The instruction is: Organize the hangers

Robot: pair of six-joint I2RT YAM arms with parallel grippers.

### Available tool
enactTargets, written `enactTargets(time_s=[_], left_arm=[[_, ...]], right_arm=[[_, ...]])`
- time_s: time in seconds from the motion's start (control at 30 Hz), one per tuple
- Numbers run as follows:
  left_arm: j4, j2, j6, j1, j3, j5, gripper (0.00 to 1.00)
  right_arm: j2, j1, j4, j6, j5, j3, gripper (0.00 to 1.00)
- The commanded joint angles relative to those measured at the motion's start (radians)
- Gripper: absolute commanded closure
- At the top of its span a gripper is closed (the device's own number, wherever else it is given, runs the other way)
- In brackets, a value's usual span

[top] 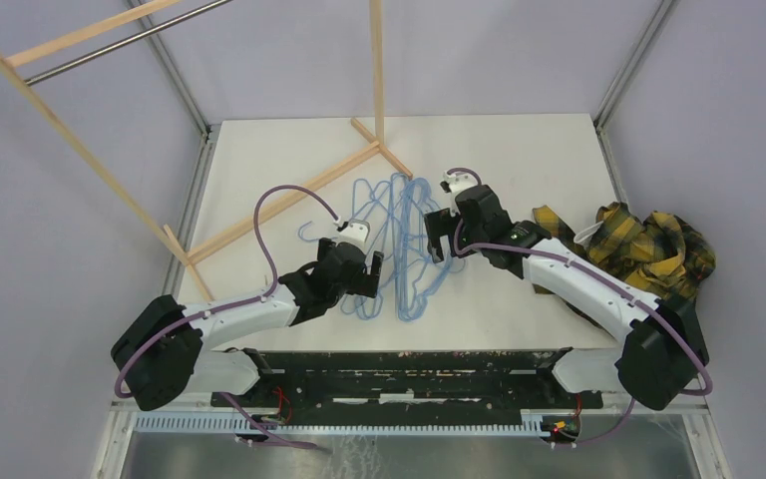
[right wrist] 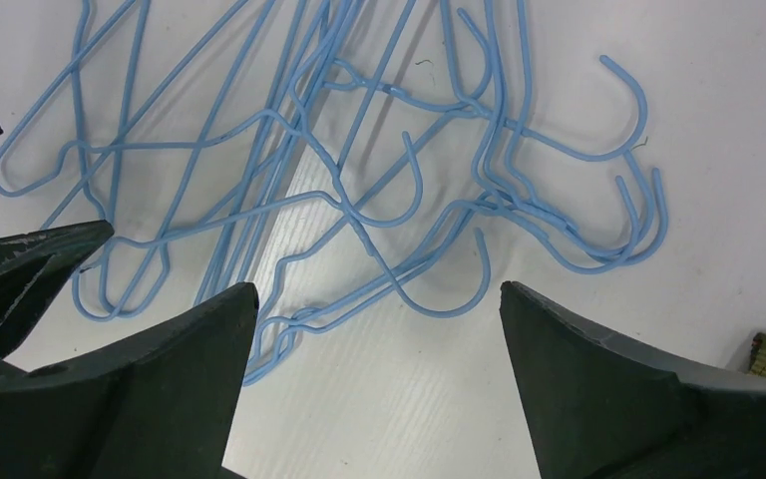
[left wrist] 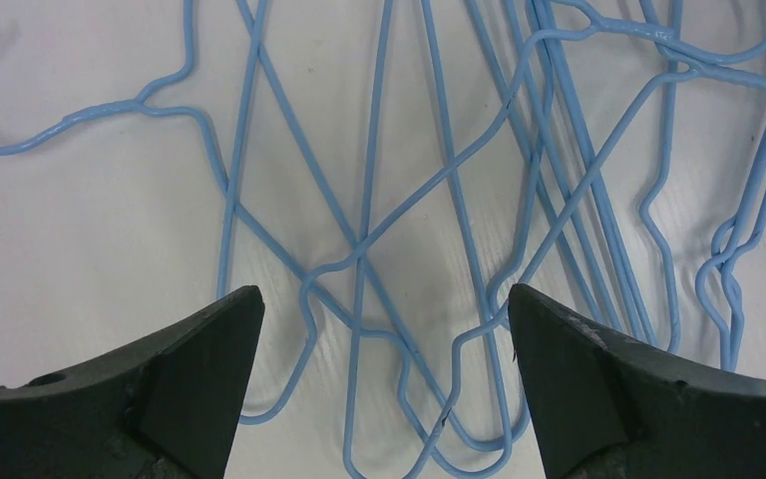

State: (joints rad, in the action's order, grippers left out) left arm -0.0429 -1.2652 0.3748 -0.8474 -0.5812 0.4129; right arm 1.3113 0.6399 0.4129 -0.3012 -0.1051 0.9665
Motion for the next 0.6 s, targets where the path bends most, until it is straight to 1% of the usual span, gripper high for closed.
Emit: enactTargets(time_s=[0.0,0.17,0.3,0.37,0.4,0.43,0.47,0.57], left_arm=[[0.053,0.002,-0.037,-0.012,-0.016,-0.012,0.01],[0.051,-0.001,-0.033,-0.016,-0.014,-0.008,0.01],[0.039,0.004,-0.022,-0.018,-0.016,-0.008,0.01],[0.034,0.012,-0.018,-0.020,-0.011,-0.007,0.01],[0.032,0.018,-0.017,-0.021,-0.006,-0.006,0.01],[0.031,0.022,-0.016,-0.021,-0.002,-0.005,0.01],[0.029,0.029,-0.016,-0.022,0.004,-0.005,0.01],[0.014,0.050,-0.012,-0.024,0.018,0.001,0.01]], right_arm=[[-0.008,0.007,-0.085,-0.021,0.028,0.026,0.00],[0.021,0.006,-0.121,0.002,0.074,0.036,0.00],[0.099,0.007,-0.193,-0.003,0.113,0.051,0.21],[0.160,0.007,-0.200,-0.018,0.134,0.084,0.36],[0.193,0.007,-0.201,-0.023,0.151,0.103,0.41],[0.223,0.007,-0.201,-0.028,0.166,0.124,0.44],[0.252,0.007,-0.207,-0.035,0.175,0.139,0.45],[0.321,0.007,-0.230,-0.045,0.184,0.172,0.45]])
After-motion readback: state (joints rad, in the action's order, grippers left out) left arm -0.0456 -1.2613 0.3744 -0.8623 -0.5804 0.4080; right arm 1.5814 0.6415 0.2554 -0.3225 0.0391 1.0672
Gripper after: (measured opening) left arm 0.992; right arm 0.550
